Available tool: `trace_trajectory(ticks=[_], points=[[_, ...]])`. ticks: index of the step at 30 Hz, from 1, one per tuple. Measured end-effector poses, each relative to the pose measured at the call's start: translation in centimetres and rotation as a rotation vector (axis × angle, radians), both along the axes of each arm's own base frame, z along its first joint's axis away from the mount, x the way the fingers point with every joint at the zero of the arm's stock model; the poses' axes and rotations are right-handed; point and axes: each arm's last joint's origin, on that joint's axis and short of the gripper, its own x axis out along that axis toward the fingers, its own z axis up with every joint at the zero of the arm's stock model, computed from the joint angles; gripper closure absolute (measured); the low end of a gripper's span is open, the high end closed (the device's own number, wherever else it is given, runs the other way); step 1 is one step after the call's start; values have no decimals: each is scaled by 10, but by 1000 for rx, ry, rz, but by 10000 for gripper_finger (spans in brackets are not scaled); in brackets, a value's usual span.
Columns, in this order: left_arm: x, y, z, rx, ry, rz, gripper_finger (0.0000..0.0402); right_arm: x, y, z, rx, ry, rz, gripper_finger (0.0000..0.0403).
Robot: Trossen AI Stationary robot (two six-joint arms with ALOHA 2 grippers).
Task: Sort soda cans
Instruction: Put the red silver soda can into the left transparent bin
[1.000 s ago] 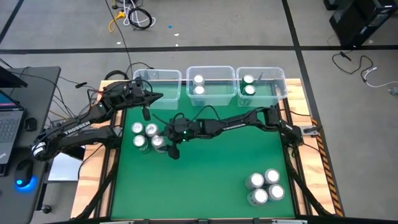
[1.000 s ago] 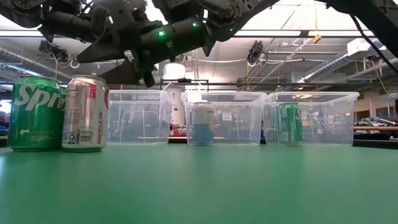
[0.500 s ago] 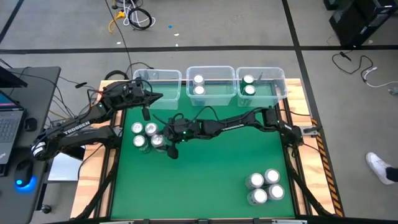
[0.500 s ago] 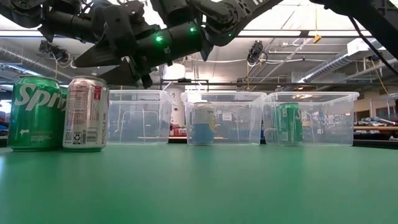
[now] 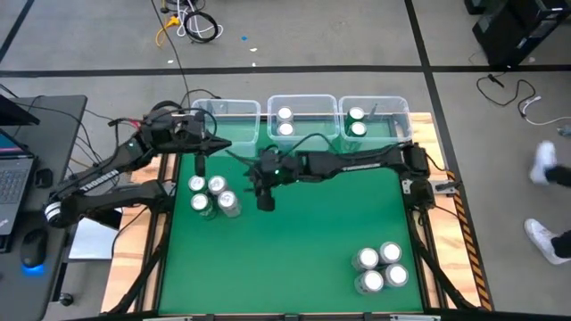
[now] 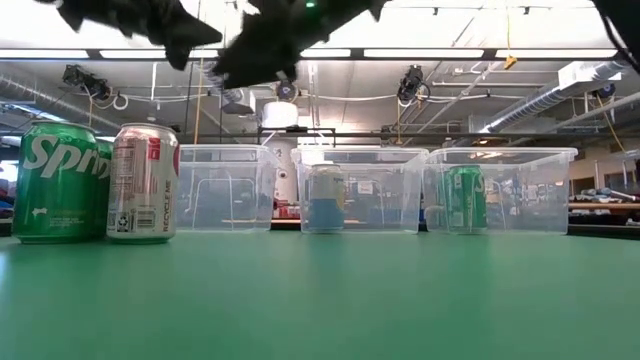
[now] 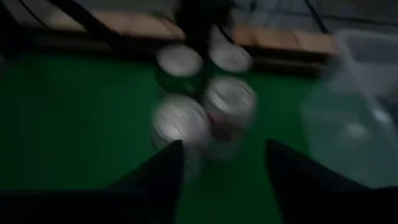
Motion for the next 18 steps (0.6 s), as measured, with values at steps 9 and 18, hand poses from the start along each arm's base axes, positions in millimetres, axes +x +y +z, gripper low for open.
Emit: trace_trajectory(ticks=[9, 18], points=[[10, -28, 25, -58, 311, -47, 401, -28, -27, 0, -74, 208, -50, 387], [41, -61, 28, -163, 570, -136, 401, -48, -34, -49, -43, 208, -95, 402]])
